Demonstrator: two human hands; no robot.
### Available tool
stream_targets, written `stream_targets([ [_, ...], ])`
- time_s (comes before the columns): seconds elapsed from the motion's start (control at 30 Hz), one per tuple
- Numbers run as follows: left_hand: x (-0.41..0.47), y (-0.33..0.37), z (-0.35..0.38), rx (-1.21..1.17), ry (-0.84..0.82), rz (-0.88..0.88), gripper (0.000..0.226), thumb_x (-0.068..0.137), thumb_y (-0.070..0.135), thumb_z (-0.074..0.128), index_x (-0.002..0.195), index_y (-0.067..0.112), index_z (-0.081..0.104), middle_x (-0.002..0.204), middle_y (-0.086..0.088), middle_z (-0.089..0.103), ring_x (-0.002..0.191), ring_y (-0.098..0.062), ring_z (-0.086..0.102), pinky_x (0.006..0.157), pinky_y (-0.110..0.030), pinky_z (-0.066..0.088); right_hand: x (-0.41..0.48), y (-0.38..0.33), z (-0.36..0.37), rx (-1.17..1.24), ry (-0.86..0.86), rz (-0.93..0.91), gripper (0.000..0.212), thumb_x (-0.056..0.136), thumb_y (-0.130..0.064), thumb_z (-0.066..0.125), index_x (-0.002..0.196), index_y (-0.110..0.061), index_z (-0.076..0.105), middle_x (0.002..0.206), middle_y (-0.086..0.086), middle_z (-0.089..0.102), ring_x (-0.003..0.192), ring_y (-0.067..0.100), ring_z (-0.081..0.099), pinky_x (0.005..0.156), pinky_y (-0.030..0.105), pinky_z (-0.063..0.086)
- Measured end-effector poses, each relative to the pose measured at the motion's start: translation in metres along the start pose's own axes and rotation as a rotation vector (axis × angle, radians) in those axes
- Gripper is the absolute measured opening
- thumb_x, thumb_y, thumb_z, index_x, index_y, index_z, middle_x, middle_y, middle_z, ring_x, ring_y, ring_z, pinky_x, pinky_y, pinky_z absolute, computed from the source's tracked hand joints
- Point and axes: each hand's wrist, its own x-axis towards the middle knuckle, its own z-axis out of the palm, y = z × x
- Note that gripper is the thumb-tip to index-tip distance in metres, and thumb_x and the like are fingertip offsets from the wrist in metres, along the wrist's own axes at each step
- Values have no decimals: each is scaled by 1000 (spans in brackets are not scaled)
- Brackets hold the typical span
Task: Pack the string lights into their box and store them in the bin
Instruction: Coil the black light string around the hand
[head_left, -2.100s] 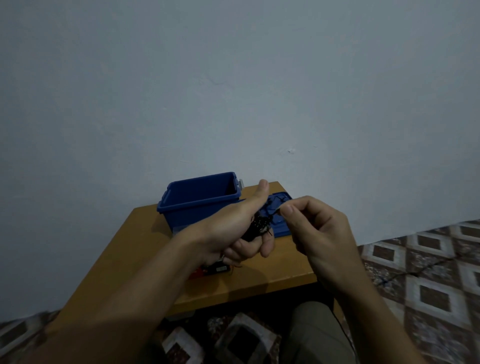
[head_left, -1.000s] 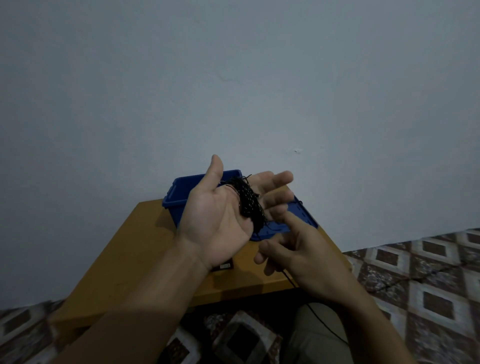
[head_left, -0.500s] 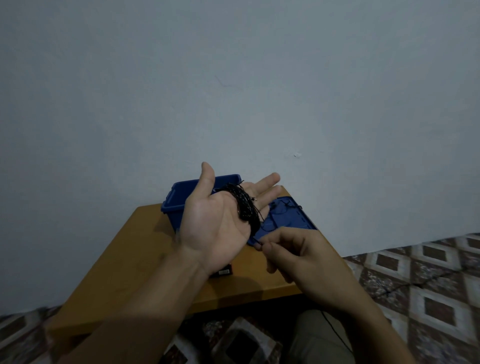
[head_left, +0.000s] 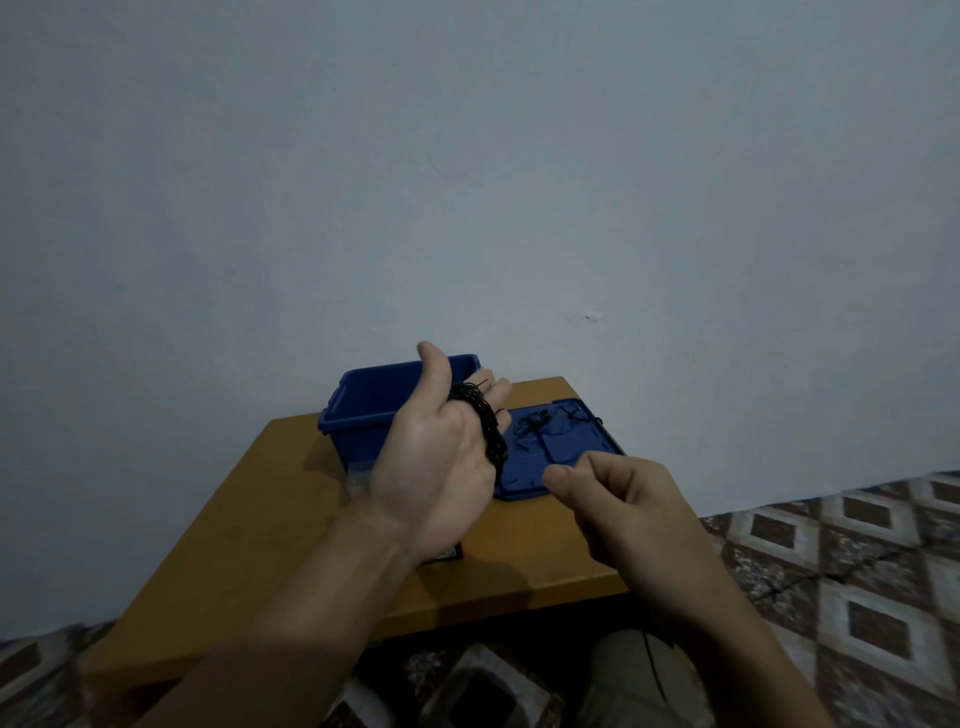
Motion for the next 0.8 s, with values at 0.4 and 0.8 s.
stream_targets([
  [0.4, 4, -2, -12, 223, -57, -137, 97, 89, 78, 14, 130, 0, 55, 118, -18, 69, 115, -30, 63, 109, -45, 44, -2, -4, -9, 155, -20, -70, 18, 81, -29, 68, 65, -23, 64, 50, -7, 41, 42, 6, 30, 42, 19, 27],
  [0.8, -5, -1, -8, 656, -196, -420, 100, 82, 87, 10, 74, 3, 64, 63, -16, 60, 49, -24, 54, 53, -32, 45, -4, -5, -12, 165, -32, -201, 16, 93, -14, 66, 82, -2, 67, 50, -9, 48, 43, -2, 39, 46, 9, 34],
])
